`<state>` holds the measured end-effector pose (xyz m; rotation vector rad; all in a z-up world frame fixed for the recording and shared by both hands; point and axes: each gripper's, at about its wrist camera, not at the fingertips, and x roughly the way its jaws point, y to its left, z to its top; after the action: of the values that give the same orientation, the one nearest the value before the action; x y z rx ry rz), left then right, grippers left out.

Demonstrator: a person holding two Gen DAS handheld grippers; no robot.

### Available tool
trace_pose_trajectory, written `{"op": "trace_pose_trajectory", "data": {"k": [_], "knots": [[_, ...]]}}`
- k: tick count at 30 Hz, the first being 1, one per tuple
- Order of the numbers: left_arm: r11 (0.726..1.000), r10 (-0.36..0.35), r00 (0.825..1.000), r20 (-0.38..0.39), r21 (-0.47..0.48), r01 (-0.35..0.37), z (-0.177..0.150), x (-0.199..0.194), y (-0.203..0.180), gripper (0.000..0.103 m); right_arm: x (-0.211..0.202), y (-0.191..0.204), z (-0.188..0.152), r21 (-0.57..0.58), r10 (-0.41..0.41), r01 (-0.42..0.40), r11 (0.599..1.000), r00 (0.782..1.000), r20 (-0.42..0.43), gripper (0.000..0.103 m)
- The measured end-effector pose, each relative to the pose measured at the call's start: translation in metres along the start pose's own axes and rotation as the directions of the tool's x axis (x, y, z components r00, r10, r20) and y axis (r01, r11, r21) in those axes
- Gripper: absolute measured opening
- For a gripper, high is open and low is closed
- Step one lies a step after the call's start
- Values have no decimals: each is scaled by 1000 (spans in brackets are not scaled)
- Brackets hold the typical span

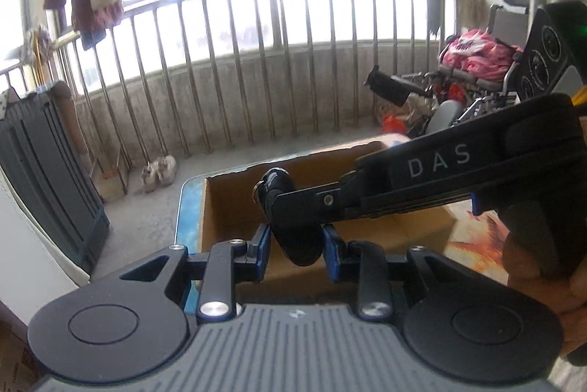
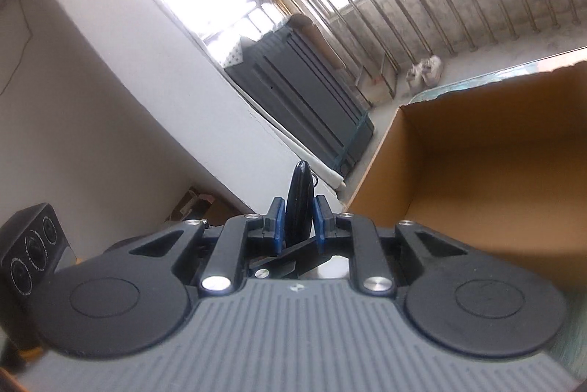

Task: Organize rigid objects
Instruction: 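Carry the black cylinder into the cardboard box and open the right tool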

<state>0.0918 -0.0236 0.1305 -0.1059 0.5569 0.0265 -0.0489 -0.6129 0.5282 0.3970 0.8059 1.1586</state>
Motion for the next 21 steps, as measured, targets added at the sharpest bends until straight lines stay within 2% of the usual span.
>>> {"op": "trace_pose_trajectory", "data": {"k": [4, 6, 8, 11, 16, 19, 21], "knots": [[999, -19, 994, -107, -37, 15, 25, 53, 18, 31, 37, -26, 42, 51, -37, 42, 998, 995, -87, 15], [998, -38, 983, -181, -58, 28, 33, 87, 27, 31, 59, -46, 58, 97, -55, 68, 993, 989, -136, 15], [996, -60, 966, -251, -85, 40, 37, 119, 35, 31, 85, -67, 67, 139, -67, 93, 986, 982, -179, 15], [988, -104, 929, -356, -144, 56, 40, 167, 50, 31, 123, -103, 78, 201, -85, 136, 970, 966, -245, 15], [972, -145, 871, -469, -232, 37, 36, 224, 75, 30, 170, -146, 86, 268, -91, 182, 946, 943, -319, 15], [963, -146, 851, -505, -270, 5, 36, 247, 85, 30, 191, -163, 87, 293, -91, 197, 936, 936, -340, 15], [962, -128, 847, -516, -272, -20, 35, 253, 88, 31, 204, -170, 90, 306, -90, 204, 930, 933, -348, 15]]}}
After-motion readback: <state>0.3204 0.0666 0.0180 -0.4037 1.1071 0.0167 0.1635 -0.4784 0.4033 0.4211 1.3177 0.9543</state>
